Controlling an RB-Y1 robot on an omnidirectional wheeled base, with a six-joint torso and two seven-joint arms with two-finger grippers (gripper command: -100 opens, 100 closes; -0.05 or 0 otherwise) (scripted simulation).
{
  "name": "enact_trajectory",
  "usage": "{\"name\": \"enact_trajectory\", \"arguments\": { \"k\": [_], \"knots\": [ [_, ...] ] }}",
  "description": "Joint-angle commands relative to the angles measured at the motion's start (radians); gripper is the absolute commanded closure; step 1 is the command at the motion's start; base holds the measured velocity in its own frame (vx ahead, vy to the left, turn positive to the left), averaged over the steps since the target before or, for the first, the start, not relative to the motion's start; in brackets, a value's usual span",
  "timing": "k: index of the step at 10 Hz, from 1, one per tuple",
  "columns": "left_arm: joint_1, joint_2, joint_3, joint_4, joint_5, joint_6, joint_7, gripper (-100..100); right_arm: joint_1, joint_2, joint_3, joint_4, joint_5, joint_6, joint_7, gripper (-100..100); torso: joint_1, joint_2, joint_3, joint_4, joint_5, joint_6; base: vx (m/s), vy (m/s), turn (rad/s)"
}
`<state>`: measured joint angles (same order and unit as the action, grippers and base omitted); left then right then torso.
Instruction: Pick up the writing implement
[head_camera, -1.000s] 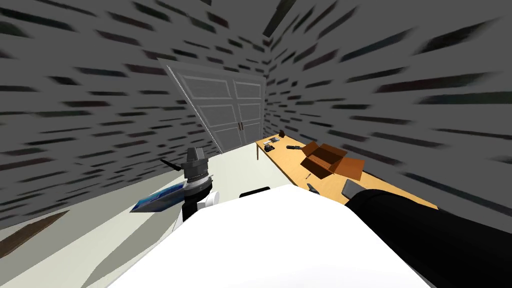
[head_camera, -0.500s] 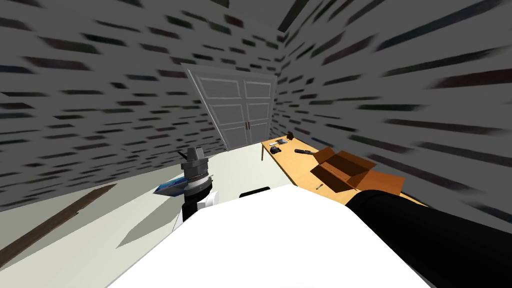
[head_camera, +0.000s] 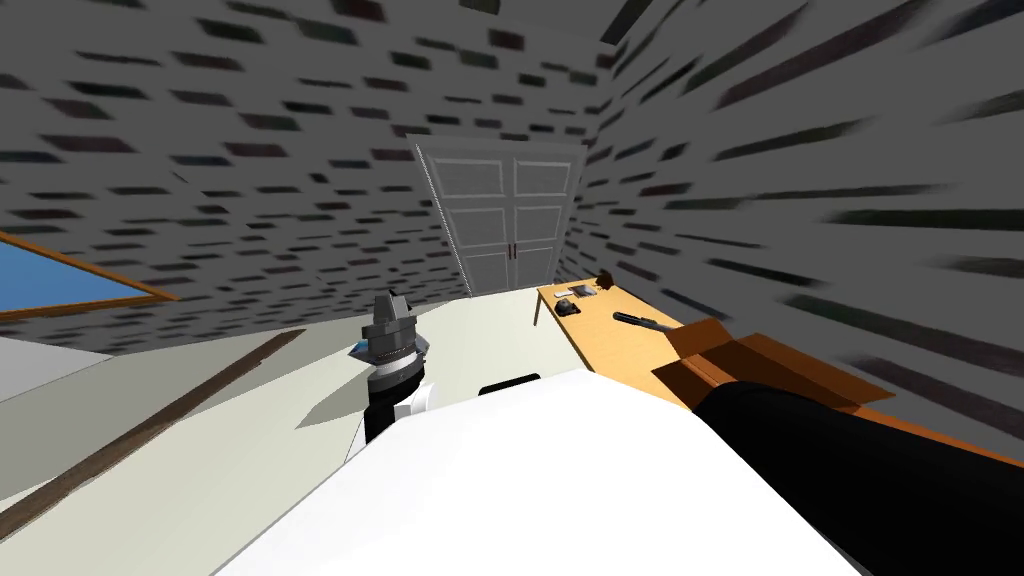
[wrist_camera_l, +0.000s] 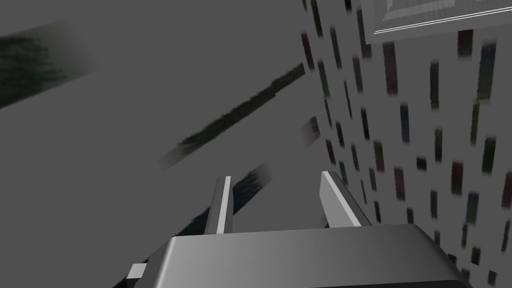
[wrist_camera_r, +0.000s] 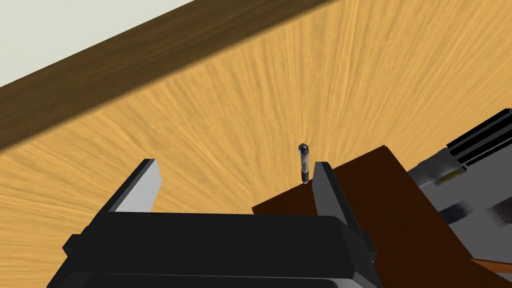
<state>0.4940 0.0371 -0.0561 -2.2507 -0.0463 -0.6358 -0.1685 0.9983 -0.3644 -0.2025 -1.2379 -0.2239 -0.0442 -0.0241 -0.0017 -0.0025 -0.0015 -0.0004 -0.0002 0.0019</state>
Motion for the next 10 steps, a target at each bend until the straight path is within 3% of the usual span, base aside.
{"name": "enact_trajectory", "arguments": {
  "k": [1, 2, 6, 7, 10],
  "knots": [
    [0.000, 0.000, 0.000, 0.000, 0.000, 0.000, 0.000, 0, 0.012, 0.007, 0.001, 0.050, 0.006, 0.010, -0.001, -100, 0.000, 0.000, 0.000, 0.000, 0.000, 0.000, 0.063, -0.030, 0.302],
    [0.000, 0.000, 0.000, 0.000, 0.000, 0.000, 0.000, 0, 0.012, 0.007, 0.001, 0.061, 0.006, 0.010, -0.001, -100, 0.001, 0.000, 0.000, 0.000, 0.001, -0.001, 0.050, -0.038, 0.167],
    [0.000, 0.000, 0.000, 0.000, 0.000, 0.000, 0.000, 0, 0.025, -0.005, 0.024, 0.187, 0.010, 0.034, -0.031, -100, 0.000, 0.001, 0.000, 0.000, 0.000, 0.000, 0.051, -0.051, 0.266],
    [0.000, 0.000, 0.000, 0.000, 0.000, 0.000, 0.000, 0, 0.025, -0.005, 0.024, 0.194, 0.010, 0.034, -0.031, -100, 0.000, 0.001, 0.001, 0.000, 0.000, -0.001, 0.039, -0.030, 0.159],
    [0.000, 0.000, 0.000, 0.000, 0.000, 0.000, 0.000, 0, 0.023, -0.011, 0.057, 0.296, 0.015, 0.053, -0.061, -100, 0.000, 0.001, 0.001, 0.000, 0.000, -0.001, 0.039, -0.052, 0.345]
  ]
}}
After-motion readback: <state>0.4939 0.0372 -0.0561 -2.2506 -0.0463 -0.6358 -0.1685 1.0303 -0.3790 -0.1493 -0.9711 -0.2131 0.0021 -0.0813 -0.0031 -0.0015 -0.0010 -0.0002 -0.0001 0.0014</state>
